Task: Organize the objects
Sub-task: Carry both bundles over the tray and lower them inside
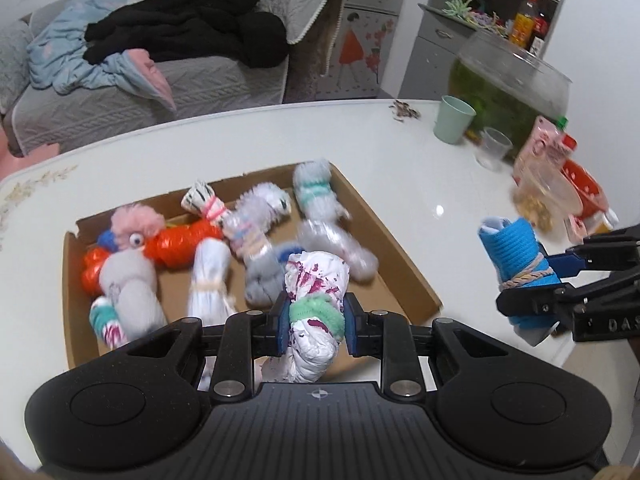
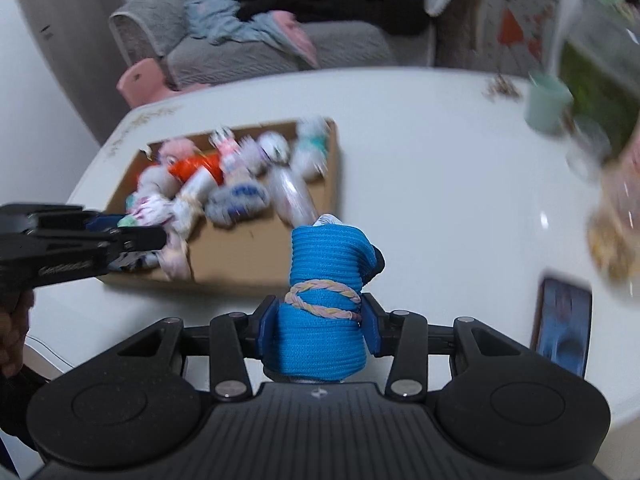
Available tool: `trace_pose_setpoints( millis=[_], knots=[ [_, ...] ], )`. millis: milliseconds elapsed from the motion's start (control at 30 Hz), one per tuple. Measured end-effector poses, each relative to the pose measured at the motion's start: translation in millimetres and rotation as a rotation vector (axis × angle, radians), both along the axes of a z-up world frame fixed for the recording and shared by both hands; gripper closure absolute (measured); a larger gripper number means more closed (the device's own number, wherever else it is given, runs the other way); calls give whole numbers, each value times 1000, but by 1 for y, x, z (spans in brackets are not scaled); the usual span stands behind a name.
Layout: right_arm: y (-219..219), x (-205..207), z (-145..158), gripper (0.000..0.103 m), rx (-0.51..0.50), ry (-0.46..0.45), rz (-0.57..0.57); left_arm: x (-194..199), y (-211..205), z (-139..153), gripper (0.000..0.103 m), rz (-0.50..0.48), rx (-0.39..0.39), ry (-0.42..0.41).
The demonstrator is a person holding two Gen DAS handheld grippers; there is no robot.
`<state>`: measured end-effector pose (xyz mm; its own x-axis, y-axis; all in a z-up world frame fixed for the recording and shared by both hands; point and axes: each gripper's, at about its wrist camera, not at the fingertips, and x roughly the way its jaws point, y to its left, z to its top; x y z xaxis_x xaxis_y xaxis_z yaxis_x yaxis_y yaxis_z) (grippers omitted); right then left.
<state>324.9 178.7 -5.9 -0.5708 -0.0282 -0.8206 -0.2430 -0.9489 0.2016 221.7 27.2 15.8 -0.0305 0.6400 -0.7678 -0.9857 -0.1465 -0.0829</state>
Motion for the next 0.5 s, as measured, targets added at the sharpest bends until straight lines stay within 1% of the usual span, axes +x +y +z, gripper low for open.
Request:
trace_pose_setpoints(
  millis=[100,200,233,400,500],
  knots=[
    [-4,-23,10,63,36,36,93,-8,13,-6,71,-1,-24,-10],
    [-10,-45,13,63,65,47,173,-13,21,-14,71,-33,-57,11],
    [-11,-51,13,63,74,48,205,-15,23,-19,71,-37,-70,6],
    [-22,-74,1,63,95,16,328,-20,29,-45,71,-38,-125,0],
    [-30,-85,-11,63,111,-9,387,-20,31,-58,71,-69,-152,6]
  ],
)
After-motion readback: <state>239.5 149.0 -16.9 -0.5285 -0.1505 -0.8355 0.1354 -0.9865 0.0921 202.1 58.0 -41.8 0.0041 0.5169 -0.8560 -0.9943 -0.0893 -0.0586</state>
